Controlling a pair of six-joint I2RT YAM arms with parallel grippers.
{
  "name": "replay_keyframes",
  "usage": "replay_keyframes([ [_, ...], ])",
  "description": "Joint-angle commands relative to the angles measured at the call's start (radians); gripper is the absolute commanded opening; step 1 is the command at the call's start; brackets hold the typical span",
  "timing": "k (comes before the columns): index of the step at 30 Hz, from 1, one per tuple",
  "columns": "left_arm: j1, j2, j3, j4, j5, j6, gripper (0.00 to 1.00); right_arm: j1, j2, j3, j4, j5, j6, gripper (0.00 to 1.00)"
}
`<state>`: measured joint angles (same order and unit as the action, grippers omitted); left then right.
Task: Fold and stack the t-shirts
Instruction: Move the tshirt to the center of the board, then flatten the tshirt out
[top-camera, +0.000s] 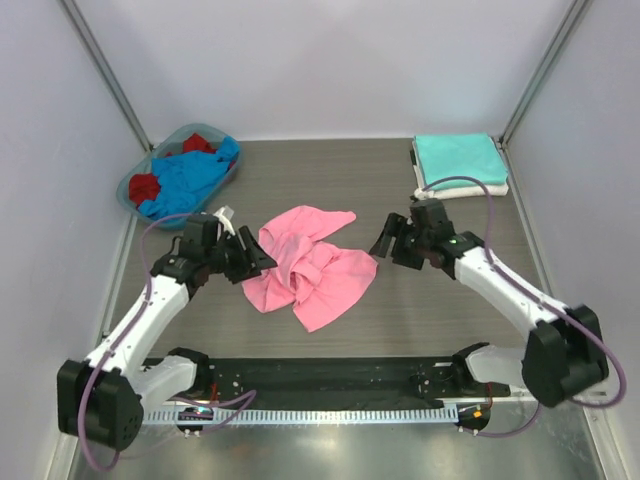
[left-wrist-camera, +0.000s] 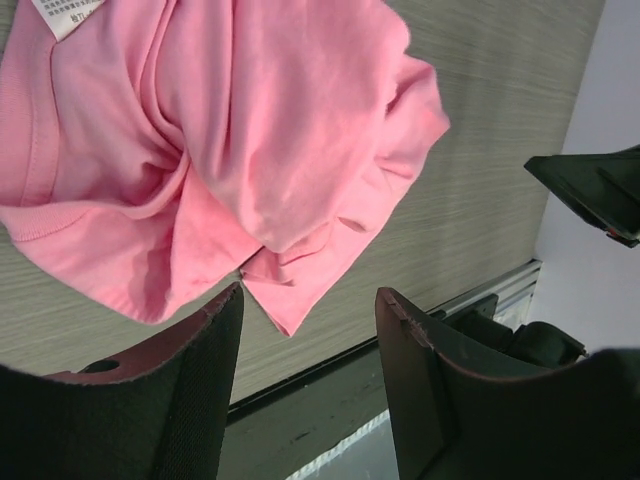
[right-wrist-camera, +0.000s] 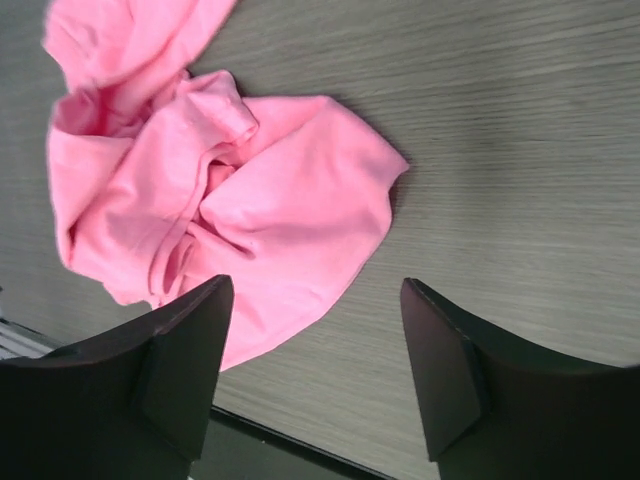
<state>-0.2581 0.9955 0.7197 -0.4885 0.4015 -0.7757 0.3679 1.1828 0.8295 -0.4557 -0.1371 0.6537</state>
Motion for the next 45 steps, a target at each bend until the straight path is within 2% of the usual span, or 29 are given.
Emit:
replay_keyframes([
  [1,-0.007,0.095,0.037,0.011,0.008,0.053,0.57,0.054,0.125,0.039,0.155,0.068,0.004,0.72],
  [6,-0.039,0.183,0.057,0.054,-0.006,0.055,0.59,0.069,0.28,0.078,0.235,0.167,-0.05,0.64],
  [10,-0.064,0.245,0.053,0.146,0.011,0.027,0.6,0.069,0.46,0.259,0.249,0.15,-0.135,0.62],
  [14,-0.096,0.311,0.075,0.183,0.016,0.022,0.6,0.069,0.575,0.384,0.247,0.172,-0.108,0.61],
  [19,-0.127,0.383,0.093,0.182,-0.026,0.026,0.59,0.069,0.718,0.52,0.253,0.229,-0.02,0.66],
  [22,-0.144,0.42,0.101,0.186,-0.033,0.019,0.51,0.069,0.794,0.577,0.256,0.237,-0.003,0.66],
  [23,-0.148,0.433,0.109,0.185,-0.035,0.019,0.4,0.069,0.81,0.588,0.258,0.225,0.001,0.65],
  [26,-0.153,0.433,0.11,0.186,-0.038,0.009,0.21,0.08,0.857,0.622,0.261,0.218,0.009,0.62],
  [27,-0.155,0.427,0.11,0.185,-0.038,0.004,0.1,0.083,0.865,0.626,0.261,0.226,0.011,0.6],
  [28,-0.155,0.424,0.112,0.185,-0.039,0.0,0.05,0.086,0.882,0.637,0.262,0.232,0.012,0.59],
  [29,-0.153,0.419,0.118,0.185,-0.039,-0.005,0.0,0.089,0.902,0.651,0.267,0.225,0.017,0.56],
  [31,-0.155,0.417,0.126,0.185,-0.038,-0.005,0.0,0.092,0.923,0.664,0.269,0.209,0.021,0.52],
  [34,-0.155,0.414,0.155,0.173,-0.036,-0.007,0.0,0.092,0.943,0.688,0.273,0.197,0.017,0.31],
  [35,-0.155,0.414,0.171,0.163,-0.044,0.001,0.0,0.092,0.945,0.698,0.272,0.206,0.006,0.14],
  [36,-0.155,0.414,0.191,0.127,-0.056,0.009,0.0,0.091,0.945,0.714,0.269,0.212,-0.012,0.04],
  [37,-0.15,0.425,0.272,0.098,-0.105,0.038,0.0,0.083,0.933,0.758,0.241,0.235,-0.04,0.01],
  [39,-0.139,0.449,0.387,-0.009,-0.144,0.079,0.0,0.066,0.907,0.843,0.171,0.26,-0.063,0.01],
  [40,-0.132,0.469,0.525,-0.057,-0.165,0.101,0.0,0.048,0.884,0.873,0.148,0.281,-0.084,0.01],
  [43,-0.122,0.551,0.761,-0.267,-0.222,0.199,0.0,0.022,0.783,0.964,0.056,0.329,-0.132,0.01],
  [44,-0.121,0.581,0.902,-0.319,-0.249,0.225,0.0,0.017,0.758,0.977,0.029,0.365,-0.161,0.01],
  [45,-0.121,0.586,0.949,-0.393,-0.259,0.258,0.0,0.013,0.694,0.982,-0.016,0.376,-0.173,0.01],
])
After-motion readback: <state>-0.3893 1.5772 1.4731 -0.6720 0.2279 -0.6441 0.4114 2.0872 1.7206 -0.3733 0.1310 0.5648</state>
